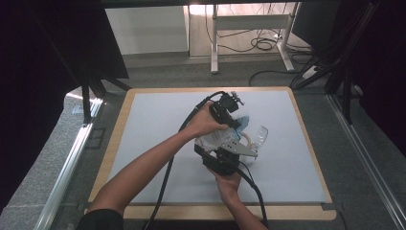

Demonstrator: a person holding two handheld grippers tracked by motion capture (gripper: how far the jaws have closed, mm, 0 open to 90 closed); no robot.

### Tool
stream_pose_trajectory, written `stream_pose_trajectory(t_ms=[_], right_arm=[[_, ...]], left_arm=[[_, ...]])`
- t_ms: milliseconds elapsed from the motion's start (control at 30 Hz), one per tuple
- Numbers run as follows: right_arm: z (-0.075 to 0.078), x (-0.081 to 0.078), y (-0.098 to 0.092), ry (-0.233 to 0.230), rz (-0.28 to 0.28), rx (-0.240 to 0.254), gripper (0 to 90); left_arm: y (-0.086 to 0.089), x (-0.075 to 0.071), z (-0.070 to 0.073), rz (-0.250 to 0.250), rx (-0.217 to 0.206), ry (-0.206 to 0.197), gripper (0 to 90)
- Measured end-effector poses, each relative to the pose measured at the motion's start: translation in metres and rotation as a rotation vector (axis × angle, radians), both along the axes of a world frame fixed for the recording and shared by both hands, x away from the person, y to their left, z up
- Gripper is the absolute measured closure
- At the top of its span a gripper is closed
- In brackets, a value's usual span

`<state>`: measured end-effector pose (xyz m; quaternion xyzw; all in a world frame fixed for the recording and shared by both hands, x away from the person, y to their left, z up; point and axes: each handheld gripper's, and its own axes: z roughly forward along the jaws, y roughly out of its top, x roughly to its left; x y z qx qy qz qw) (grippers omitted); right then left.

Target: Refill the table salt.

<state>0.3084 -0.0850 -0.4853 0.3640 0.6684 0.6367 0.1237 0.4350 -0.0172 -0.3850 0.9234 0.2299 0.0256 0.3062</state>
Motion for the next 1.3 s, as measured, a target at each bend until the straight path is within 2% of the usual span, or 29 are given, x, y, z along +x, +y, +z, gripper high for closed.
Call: stream_pose_trajectory(t_ms=[400,1300], right_arm=[[0.0005,0.0000,-0.0004,0.003,-0.014,0.019,61.0],[0.0027,-0.0019,-0.0008,-0.004,-0.017,0.024,61.2]], left_arm=[[-0.0034,0.0005,0.0010,-0.005,0.007,0.003,89.9],[-0.0040,-0.0007,0.0030,-0.006,0.004,0.005,89.9]])
